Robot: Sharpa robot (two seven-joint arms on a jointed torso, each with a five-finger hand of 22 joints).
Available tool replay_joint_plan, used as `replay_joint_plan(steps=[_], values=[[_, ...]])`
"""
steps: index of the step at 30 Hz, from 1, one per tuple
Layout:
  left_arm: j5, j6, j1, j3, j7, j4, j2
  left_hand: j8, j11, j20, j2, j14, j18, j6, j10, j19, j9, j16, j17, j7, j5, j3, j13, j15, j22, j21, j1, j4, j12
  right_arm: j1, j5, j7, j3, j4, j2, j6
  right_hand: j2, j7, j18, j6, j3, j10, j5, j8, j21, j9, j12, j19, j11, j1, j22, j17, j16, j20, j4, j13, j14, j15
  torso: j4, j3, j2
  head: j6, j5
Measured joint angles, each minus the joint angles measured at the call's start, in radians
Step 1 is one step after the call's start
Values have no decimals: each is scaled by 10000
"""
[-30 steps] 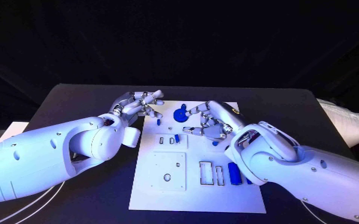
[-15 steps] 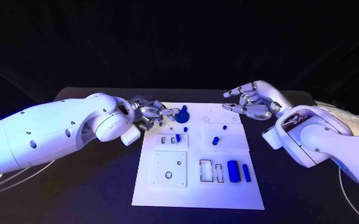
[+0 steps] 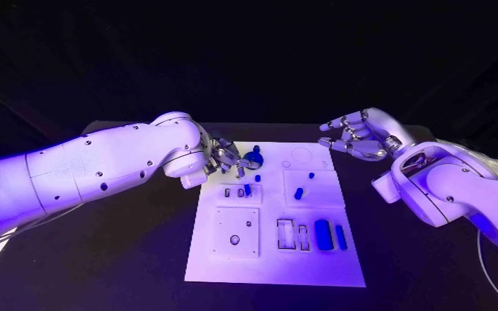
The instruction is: Assemble the parts on the task board
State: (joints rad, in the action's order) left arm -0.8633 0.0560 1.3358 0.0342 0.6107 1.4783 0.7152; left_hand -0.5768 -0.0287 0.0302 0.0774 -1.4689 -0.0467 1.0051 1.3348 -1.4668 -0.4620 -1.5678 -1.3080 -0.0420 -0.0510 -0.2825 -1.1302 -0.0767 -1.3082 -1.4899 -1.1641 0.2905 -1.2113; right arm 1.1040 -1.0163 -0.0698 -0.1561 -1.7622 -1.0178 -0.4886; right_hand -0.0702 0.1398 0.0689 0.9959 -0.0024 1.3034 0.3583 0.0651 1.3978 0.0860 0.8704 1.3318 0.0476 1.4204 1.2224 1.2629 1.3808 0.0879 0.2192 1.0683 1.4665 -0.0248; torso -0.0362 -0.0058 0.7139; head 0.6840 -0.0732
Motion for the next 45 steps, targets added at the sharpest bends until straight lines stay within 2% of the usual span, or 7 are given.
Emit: replay_joint_plan(steps=[6, 9, 10, 12, 23, 36, 45], values=[[-379, 381, 6, 159, 253, -407, -432, -305, -39, 0, 193, 35, -1, -161, 39, 0, -355, 0, 1, 50, 0, -160, -188, -36, 1, -70, -27, -17, -121, 3, 29, -33, 0, 35, 15, 55, 0, 0, 0, 0, 0, 0, 40, 0, 0, -1, 0, 0, 0, 0, -29, -16, 0, 0, 0, -21, 0, 0, -21, -7, 15, 29, -29], [-508, 578, 6, 192, 341, -511, -545, -452, -42, -3, 252, 35, 0, -197, 42, 3, -535, 0, 1, 88, 0, -257, -253, -35, 1, -126, -67, -25, -154, 3, 31, -57, 0, 54, 22, 76, 0, 0, 0, 0, 0, 0, 40, 0, 0, -1, -40, 0, 0, 0, -29, -16, 0, 0, 0, -21, 0, 0, -24, -12, 23, 49, -29], [-552, 655, 6, 200, 368, -542, -569, -499, -73, -29, 252, 35, 73, -214, 73, 29, -597, 0, 1, 105, -1, -316, -277, -35, 1, -126, -67, -13, -202, 3, 31, -68, 0, 63, 26, 83, 0, 0, 0, 0, 0, 0, 40, 0, 0, -1, -40, 0, 0, 0, -29, -16, 0, 0, 0, -21, 0, 0, -23, -11, 25, 56, -29], [-615, 762, 6, 208, 406, -580, -591, -524, -40, -35, 254, 4, 152, -216, 112, 36, -675, 0, 2, 103, -1, -322, -306, -66, 1, -156, -70, -9, -202, 3, 31, -87, 1, 75, 28, 94, 0, 0, -1, 0, 0, 0, 40, 0, 0, -2, -40, 0, 0, 0, -30, -16, 0, 0, 0, -21, 0, 0, -20, -11, 27, 75, -22], [-904, 1314, 8, 220, 536, -705, -696, -613, -40, -71, 371, 32, 153, -285, 111, -1, -842, 0, 3, 104, -1, -415, -365, -108, 3, -186, -107, -24, -246, 3, 18, -176, 1, 157, 62, 148, 0, 0, 0, 0, -30, 0, 78, 0, -57, 7, -118, -49, 0, 0, -96, -65, -59, 3, 30, -78, 0, 0, 3, -14, 35, 156, 5], [-1032, 1624, -15, 262, 595, -952, -948, -779, -57, -70, 555, 32, 154, -386, 127, 0, -1076, 0, 4, 135, -1, -433, -354, -108, 4, -207, -291, -43, -246, -2, 14, -243, 2, 227, 107, 208, 0, -1, 0, -1, -57, -197, 78, 0, -82, 6, -521, -71, 19, 0, -163, -131, -109, -1, 58, -381, 0, 0, 0, -13, 47, 220, 22], [-1111, 1857, -45, 277, 629, -1038, -1065, -836, -72, -70, 585, 32, 153, -428, 142, 0, -1162, 0, 5, 106, -1, -443, -379, -108, 5, -233, -322, -53, -246, -5, 14, -270, 2, 251, 136, 226, 0, -1, 0, -1, -57, -197, 78, 0, -82, 4, -521, -71, 19, 0, -163, -130, -109, -1, 58, -381, 0, 0, 1, -7, 49, 278, 10]])
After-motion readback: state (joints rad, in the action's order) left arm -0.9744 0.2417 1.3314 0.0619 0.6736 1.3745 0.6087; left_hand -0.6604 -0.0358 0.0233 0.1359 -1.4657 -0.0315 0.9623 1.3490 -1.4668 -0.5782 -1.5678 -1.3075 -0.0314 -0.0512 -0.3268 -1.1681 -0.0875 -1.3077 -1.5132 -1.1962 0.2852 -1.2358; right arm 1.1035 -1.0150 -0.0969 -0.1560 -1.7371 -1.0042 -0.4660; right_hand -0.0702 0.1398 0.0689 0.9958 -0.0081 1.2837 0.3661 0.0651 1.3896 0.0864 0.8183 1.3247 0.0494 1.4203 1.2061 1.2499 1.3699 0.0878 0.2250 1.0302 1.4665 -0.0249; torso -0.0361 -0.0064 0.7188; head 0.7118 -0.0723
